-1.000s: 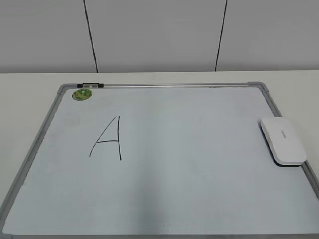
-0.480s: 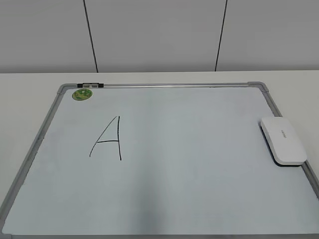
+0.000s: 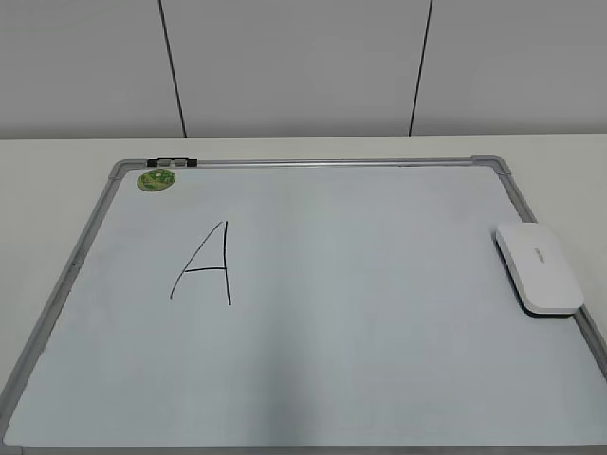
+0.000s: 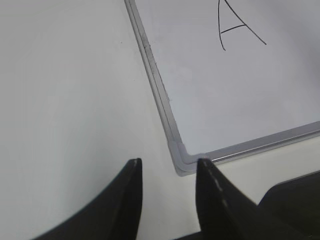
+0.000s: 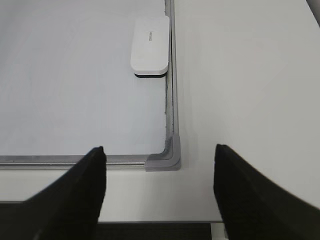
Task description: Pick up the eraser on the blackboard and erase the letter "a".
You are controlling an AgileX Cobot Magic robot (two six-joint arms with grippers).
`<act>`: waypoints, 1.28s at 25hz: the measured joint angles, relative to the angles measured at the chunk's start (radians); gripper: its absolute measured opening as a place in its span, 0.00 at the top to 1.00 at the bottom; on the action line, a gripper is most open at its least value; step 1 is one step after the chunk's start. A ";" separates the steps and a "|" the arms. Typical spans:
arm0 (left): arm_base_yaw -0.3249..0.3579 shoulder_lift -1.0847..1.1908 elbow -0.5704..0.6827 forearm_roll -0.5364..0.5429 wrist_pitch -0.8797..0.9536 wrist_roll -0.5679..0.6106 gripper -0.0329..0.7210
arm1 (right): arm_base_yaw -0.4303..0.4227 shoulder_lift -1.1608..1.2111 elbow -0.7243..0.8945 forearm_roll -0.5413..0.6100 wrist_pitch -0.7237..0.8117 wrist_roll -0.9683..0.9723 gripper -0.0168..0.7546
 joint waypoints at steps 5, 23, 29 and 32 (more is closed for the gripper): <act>0.031 -0.048 0.000 0.000 0.000 0.000 0.61 | 0.000 0.000 0.000 0.000 -0.002 0.000 0.33; 0.257 -0.166 0.002 -0.002 0.003 0.000 0.63 | -0.030 -0.040 0.002 0.000 -0.004 0.000 0.33; 0.257 -0.166 0.002 -0.002 0.003 0.000 0.63 | -0.030 -0.042 0.002 0.000 -0.004 0.002 0.33; 0.257 -0.166 0.002 -0.002 0.003 0.000 0.63 | -0.030 -0.042 0.002 0.000 -0.004 0.002 0.33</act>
